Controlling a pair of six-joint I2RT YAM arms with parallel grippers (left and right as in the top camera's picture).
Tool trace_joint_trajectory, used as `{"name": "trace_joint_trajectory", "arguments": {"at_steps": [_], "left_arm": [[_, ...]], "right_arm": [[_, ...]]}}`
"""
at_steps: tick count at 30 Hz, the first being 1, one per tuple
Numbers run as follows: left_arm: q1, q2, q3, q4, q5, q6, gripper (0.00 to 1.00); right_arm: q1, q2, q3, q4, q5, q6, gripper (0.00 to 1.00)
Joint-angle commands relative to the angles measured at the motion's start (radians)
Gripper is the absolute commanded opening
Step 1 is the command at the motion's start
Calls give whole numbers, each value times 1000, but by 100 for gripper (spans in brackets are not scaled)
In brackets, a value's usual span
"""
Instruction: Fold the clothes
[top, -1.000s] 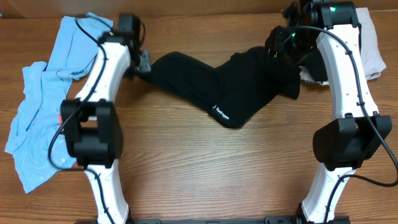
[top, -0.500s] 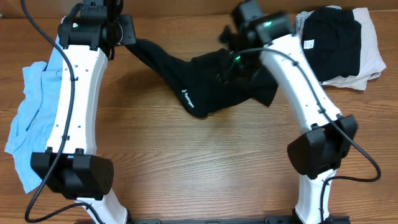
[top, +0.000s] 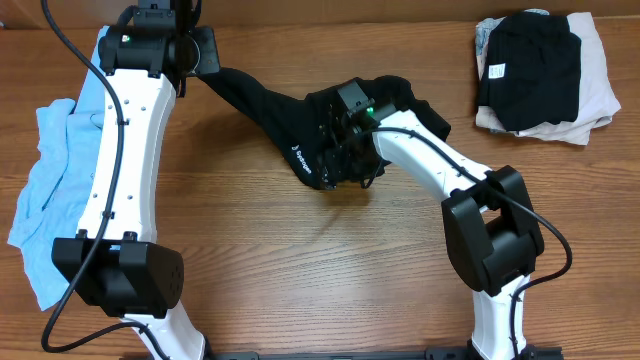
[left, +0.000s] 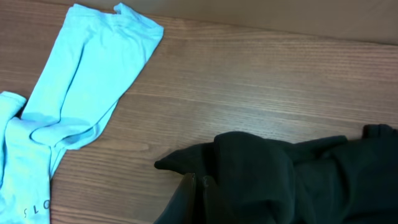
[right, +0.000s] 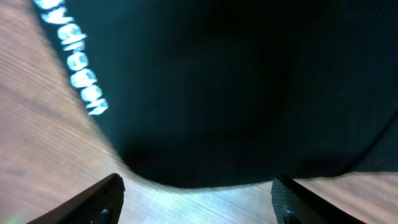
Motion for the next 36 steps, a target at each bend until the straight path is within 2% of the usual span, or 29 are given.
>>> {"name": "trace_joint_trajectory", "arguments": {"at_steps": [1,4,7,9,11,16,24,28,31,36], "left_arm": [[5,-3,-2,-12,-15,21,4],[5,-3,-2,-20,-13,22,4],[5,-3,-2,-19,-16,22,4],[6,-3,-2,-19,-19,22,4],[6,-3,-2,-20,-22,22,4],[6,-3,-2,-23,-23,22,4],[6,-3,-2,-27,-22,22,4],[5,-3,-2,-34,-20,22,4],[5,-3,-2,-37,-12,22,4],[5,-3,-2,-38,-12,22,4]], "right_arm": [[-2,0,-42,63,10,44,76],[-2,2,-48,93,11,46,74],[-4,2,-48,113,28,71,61],[-11,2,-48,119,69,105,37],[-23,2,-47,123,111,146,5],[-100,-19,-27,72,143,190,4],[-348,-75,-5,-37,87,159,5],[-430,-73,-8,-70,27,138,23],[-463,-74,-4,-83,-32,97,26],[-467,-87,16,-101,-155,7,37]]}}
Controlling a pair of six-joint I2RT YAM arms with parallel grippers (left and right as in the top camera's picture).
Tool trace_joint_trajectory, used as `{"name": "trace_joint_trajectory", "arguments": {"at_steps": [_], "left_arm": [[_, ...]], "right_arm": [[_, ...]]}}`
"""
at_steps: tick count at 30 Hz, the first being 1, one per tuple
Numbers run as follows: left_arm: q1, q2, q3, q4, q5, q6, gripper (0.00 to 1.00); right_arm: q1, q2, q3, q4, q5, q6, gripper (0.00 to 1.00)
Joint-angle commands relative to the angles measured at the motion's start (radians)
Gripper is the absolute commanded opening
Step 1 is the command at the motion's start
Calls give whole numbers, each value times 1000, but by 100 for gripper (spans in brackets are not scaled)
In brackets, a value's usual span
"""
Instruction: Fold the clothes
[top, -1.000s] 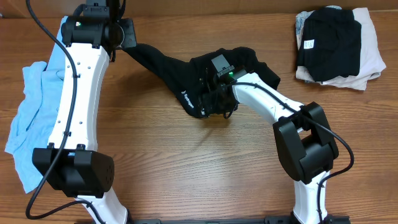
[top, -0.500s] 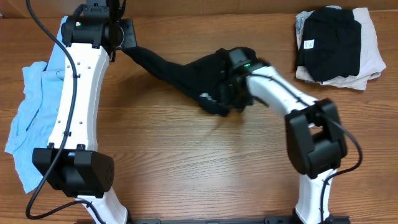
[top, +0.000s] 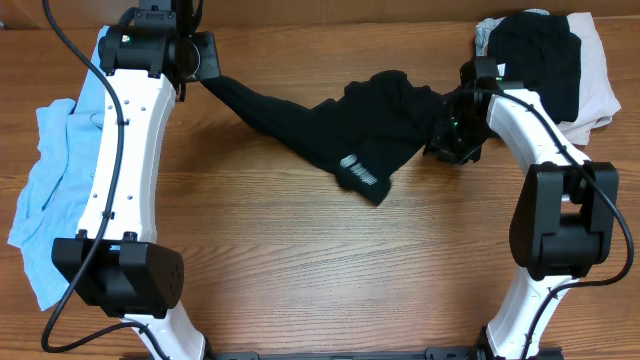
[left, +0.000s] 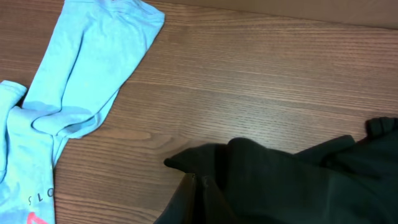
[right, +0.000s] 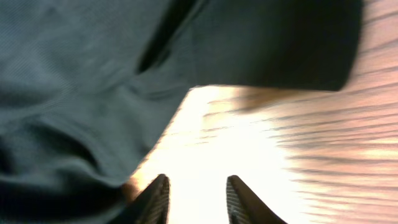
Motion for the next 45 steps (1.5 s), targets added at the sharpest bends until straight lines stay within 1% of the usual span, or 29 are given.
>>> {"name": "trace_joint_trajectory", "arguments": {"at_steps": [1,6,11,13,15,17,18,22,29,30,32,36,38,41,42,45], "left_arm": [[5,-3,-2,0,-11,21,4],[5,-3,-2,4,11,21,4],[5,-3,-2,6,14,21,4],[5,-3,-2,5,14,21,4],[5,-3,-2,6,14,21,4],[5,-3,-2,5,14,22,4],[5,-3,-2,5,14,22,4],[5,-3,-2,5,14,22,4],[5,-3,-2,5,14,22,4],[5,-3,-2,5,14,22,4],[5,-3,-2,5,13,22,4],[5,-3,-2,5,7,22,4],[5,-3,-2,5,7,22,4],[6,-3,-2,7,6,22,4],[5,-3,-2,8,6,22,4],[6,-3,-2,9,2,22,4]], "right_arm": [[18,-55,45,-3,-109,-76,39],[90,-128,48,2,-112,-97,42],[241,-166,48,83,-90,-97,50],[314,-156,46,131,-14,-97,57],[392,-134,46,172,114,-95,64],[450,-106,46,199,225,-87,75],[476,-89,46,211,283,-64,77],[520,-29,46,235,381,-14,79],[521,32,45,236,394,23,79],[521,33,45,232,413,50,78],[520,33,45,221,462,102,70],[515,33,45,188,492,160,58],[509,33,45,170,496,175,48],[497,28,46,160,496,182,28],[492,21,47,158,496,190,26],[473,-18,60,131,497,197,26]]}}
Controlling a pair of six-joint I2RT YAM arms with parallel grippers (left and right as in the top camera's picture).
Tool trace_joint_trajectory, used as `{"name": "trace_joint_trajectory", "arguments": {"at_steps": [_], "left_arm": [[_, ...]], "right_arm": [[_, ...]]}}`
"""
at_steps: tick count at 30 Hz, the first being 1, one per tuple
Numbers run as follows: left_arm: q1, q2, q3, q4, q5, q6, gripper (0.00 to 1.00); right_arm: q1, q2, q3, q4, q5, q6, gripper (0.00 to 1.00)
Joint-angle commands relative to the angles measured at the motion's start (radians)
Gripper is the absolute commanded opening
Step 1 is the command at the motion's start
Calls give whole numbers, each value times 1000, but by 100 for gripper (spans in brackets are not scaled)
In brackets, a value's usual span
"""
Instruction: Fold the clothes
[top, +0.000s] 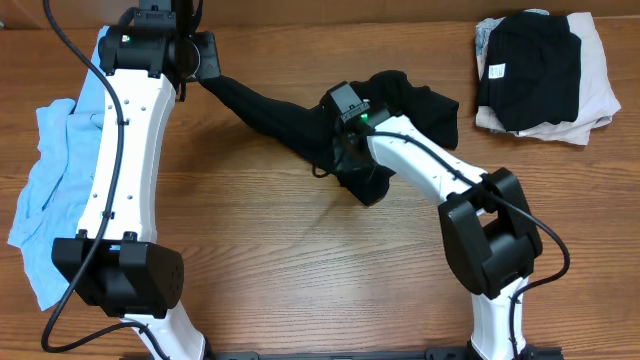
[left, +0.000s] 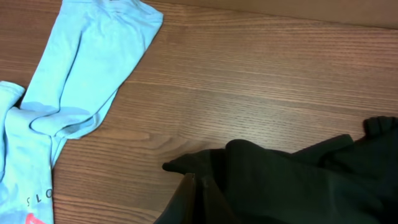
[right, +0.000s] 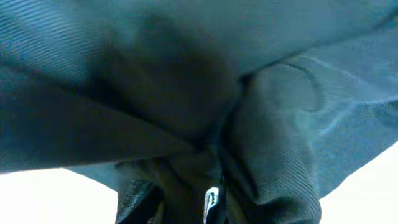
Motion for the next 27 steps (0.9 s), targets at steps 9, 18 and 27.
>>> {"name": "trace_joint_trajectory", "arguments": {"at_steps": [9,18,27], "left_arm": [[12,-37,82,-23,-82,32,4],[45,-134,210,-76,-69,31,4],[34,-89,206,-83,63,17,4]], "right_arm": [[-216,-277,315,-290,20,-24,12],[-451,-362,671,-458,-230,-156,4],[-353,-281,534,-442,-446,-218,43]]}}
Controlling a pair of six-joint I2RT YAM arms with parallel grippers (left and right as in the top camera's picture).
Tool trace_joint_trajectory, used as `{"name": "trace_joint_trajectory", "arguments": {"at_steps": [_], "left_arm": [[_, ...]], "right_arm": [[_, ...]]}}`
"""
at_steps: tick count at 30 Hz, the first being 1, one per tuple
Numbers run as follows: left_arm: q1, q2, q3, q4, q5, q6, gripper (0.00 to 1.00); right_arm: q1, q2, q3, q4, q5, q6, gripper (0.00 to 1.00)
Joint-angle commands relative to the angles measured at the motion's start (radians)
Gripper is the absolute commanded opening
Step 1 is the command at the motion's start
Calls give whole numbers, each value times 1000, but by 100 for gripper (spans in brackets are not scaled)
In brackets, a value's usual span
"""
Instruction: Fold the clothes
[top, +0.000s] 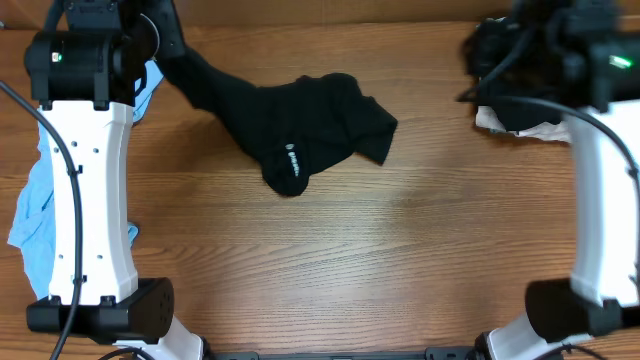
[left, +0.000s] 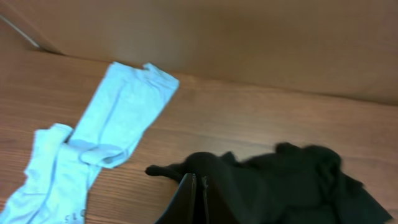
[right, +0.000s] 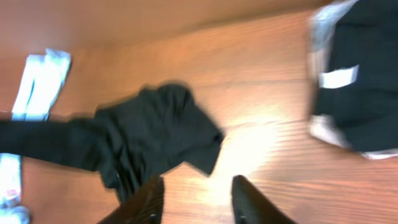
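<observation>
A black garment (top: 300, 125) lies crumpled on the wooden table, a small white logo showing near its front edge. One corner of it stretches up to the back left, where my left gripper (left: 196, 186) is shut on it, held above the table. The garment (left: 273, 183) fills the lower part of the left wrist view. My right gripper (right: 196, 199) hangs high over the back right of the table, open and empty, well clear of the garment (right: 149, 134).
A folded stack of black and beige clothes (top: 530, 122) sits at the back right, partly hidden under my right arm. A light blue garment (top: 25, 215) lies along the left edge and also shows in the left wrist view (left: 106, 134). A brown wall runs behind the table.
My right gripper was down on the middle of the black garment; now it is raised over the back right, open and empty. The left gripper sits higher, still holding the corner. The garment lies further left.
My left gripper kept the garment's back-left corner throughout. The right gripper was open at the garment's front middle, then at its right edge near the folded stack with the cloth drawn out, then on the middle again. Now it is lifted away, empty.
</observation>
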Motion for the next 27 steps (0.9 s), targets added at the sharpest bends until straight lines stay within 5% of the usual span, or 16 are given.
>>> {"name": "trace_joint_trajectory", "arguments": {"at_steps": [1,6,21,27], "left_arm": [[-6,39,10,-7,45,-3,4],[-6,65,9,-18,45,-3,4],[-6,70,9,-42,43,1,4],[-6,70,9,-62,17,1,4]], "right_arm": [[70,69,-91,33,-117,-36,47],[174,123,-248,187,-166,-31,66],[539,401,-408,584,66,-143,67],[601,467,-408,629,219,-5,67]]}}
